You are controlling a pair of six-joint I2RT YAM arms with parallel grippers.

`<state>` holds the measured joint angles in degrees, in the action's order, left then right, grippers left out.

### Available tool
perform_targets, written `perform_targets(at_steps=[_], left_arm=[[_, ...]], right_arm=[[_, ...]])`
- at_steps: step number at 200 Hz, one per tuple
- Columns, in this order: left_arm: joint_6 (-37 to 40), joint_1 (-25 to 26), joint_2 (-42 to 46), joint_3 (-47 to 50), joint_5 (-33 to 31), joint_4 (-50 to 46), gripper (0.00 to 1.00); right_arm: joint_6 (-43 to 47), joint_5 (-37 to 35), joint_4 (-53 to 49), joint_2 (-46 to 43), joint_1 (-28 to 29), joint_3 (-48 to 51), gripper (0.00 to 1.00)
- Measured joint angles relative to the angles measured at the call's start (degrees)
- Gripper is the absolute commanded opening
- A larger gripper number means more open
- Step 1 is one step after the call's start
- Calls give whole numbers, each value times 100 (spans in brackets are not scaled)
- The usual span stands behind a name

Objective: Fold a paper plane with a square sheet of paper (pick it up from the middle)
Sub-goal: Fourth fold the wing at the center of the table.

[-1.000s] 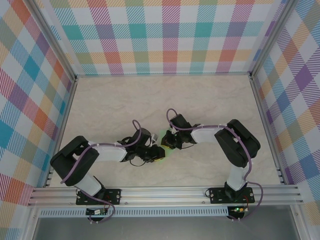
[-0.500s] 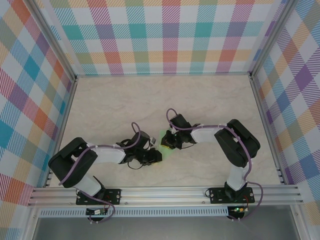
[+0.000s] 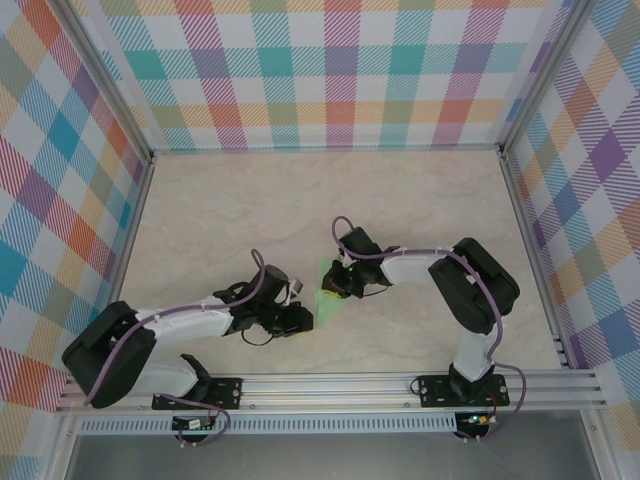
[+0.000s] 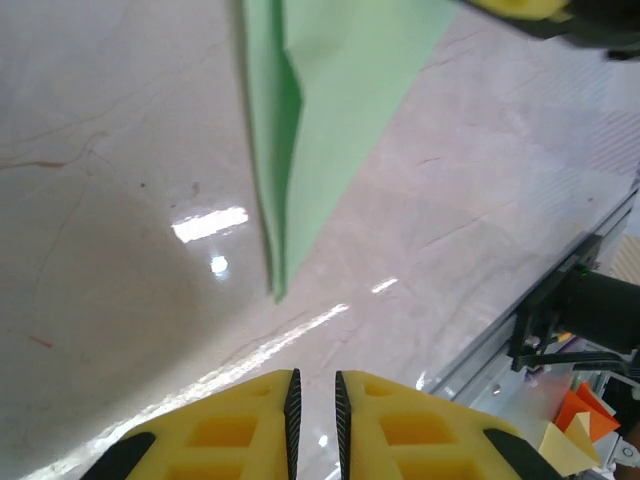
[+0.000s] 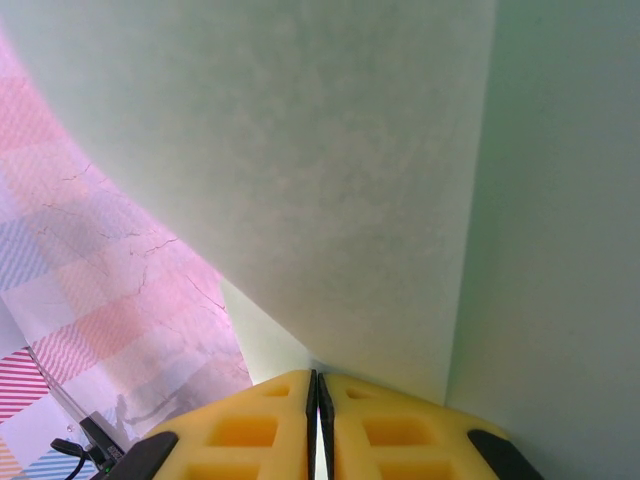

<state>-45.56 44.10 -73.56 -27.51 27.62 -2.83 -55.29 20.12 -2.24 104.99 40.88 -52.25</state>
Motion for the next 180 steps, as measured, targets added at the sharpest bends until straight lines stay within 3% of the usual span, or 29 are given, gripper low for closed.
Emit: perform_targets(at_steps=[41,119,180], left_arm=[[-92,-48,138,-350,-402,-15,19],[-439,-52,-1355,-857,-610,1054,13],[-483,-52,-1987,-1005,-881,1154,5]], right_arm=[[-2,0,-7,0,0,-7,15],[-2,2,-50,9,0,-37,15],[-4,2,-48,9,0,-37,15]])
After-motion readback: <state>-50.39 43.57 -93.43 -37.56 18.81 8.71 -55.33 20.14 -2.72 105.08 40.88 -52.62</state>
